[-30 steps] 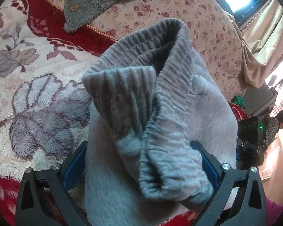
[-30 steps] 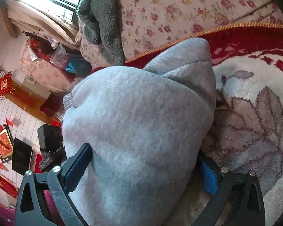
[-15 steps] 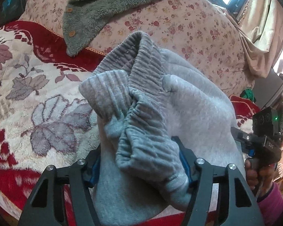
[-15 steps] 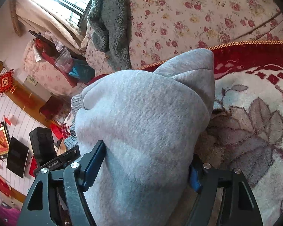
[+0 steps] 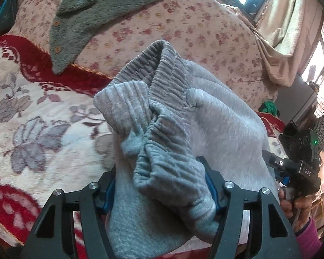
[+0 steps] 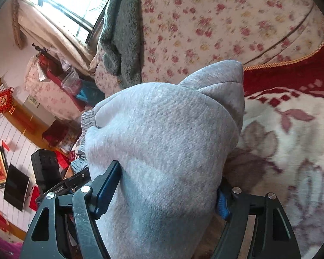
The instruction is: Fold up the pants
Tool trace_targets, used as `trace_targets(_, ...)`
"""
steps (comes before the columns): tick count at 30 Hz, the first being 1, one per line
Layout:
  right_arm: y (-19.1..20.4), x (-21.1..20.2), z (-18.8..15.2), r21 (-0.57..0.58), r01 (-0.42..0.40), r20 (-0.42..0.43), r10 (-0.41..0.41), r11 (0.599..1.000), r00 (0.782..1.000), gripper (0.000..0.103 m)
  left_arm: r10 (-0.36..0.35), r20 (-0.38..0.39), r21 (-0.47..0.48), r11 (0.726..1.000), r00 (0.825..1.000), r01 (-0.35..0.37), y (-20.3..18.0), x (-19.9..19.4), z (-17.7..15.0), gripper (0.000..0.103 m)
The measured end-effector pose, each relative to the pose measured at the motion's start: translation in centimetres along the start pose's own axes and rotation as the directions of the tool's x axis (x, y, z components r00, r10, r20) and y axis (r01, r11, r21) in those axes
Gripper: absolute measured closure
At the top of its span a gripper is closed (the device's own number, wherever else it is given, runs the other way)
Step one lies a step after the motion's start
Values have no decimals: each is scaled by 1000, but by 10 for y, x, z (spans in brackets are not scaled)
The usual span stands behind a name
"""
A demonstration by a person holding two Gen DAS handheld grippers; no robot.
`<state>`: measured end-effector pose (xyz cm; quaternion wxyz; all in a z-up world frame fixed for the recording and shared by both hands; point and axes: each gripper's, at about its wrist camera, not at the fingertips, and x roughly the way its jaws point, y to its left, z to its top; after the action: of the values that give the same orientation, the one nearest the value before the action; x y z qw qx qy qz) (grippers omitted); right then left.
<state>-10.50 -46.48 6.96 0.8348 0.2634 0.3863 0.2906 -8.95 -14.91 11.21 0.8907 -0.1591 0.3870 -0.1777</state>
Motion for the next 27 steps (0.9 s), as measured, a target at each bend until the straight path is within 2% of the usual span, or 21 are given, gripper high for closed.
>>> trace_targets(6,-21,-42,2,15,49,37,-50,999,998,23,-37,-18,26,999,999,37,-44,13,-2,38)
trace_targets(14,-62,-84,5,53,95,70,-99,994,993,22,-49,-42,57,997,998,51,-97,43,-7,38)
trace_targets(20,-89,-99,6,82,108,78,-114,991,990,22,-42,-57,74,996,997,46,-117,63,-12,38)
trace_targets(27,-115,-93,2,106,126,54,-132,986,990,22,-9,-81,80,997,997,15,-121,86,-21,38)
